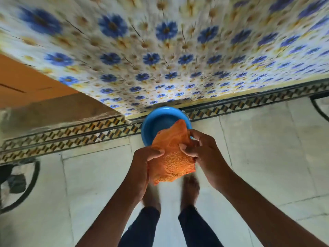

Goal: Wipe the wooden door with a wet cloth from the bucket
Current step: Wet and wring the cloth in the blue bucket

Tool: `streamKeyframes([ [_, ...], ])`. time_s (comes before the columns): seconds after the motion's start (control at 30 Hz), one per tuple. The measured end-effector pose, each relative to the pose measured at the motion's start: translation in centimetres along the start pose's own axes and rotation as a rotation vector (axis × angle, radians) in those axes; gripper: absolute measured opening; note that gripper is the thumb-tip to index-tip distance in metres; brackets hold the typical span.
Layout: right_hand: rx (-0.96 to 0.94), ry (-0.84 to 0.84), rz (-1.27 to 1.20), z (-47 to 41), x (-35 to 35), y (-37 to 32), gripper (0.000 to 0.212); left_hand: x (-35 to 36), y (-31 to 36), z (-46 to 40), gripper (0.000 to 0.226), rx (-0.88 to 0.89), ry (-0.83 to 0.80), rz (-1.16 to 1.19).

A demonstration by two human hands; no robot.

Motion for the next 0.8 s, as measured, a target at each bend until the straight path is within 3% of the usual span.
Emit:
streamKeyframes([
  [0.13,-0.048,-0.007,0.018,9.3,2.3,-6.1,0.037,1.1,7.6,11.1,0.059,0.192,0.101,-0.147],
  [0.33,-0.172,0.063,0.182,21.8,6.3,-14.4,0.042,1.4,17.7,27.6,0.037,0.5,0.3,-0.325],
  [0.5,-0.182,0.201,0.337,30.8,10.1,-18.0,0.072,-0.2,21.5,40.4,0.046,0.666,0.538,-0.468],
  [0.6,-0.111,0.2,0.488,34.3,13.5,-18.1,0.06,-1.8,23.0,45.9,0.049,0.734,0.646,-0.5],
  [0.67,0.002,0.028,0.384,36.0,17.5,-17.4,0.06,-3.0,24.2,48.2,0.05,0.781,0.679,-0.602],
  [0.8,0.203,-0.296,-0.233,39.0,25.7,-17.7,0.073,-4.1,25.8,50.5,0.062,0.947,0.505,-0.878],
])
Point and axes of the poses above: each hand's wrist, its own z-axis away from the middle knuckle, its own x-axis out of the palm, y = z × x, the point moved 10 cm from there along -z, towards the middle knuckle, and after that the axes turned 6 degrees about x, right-handed, at the moved point
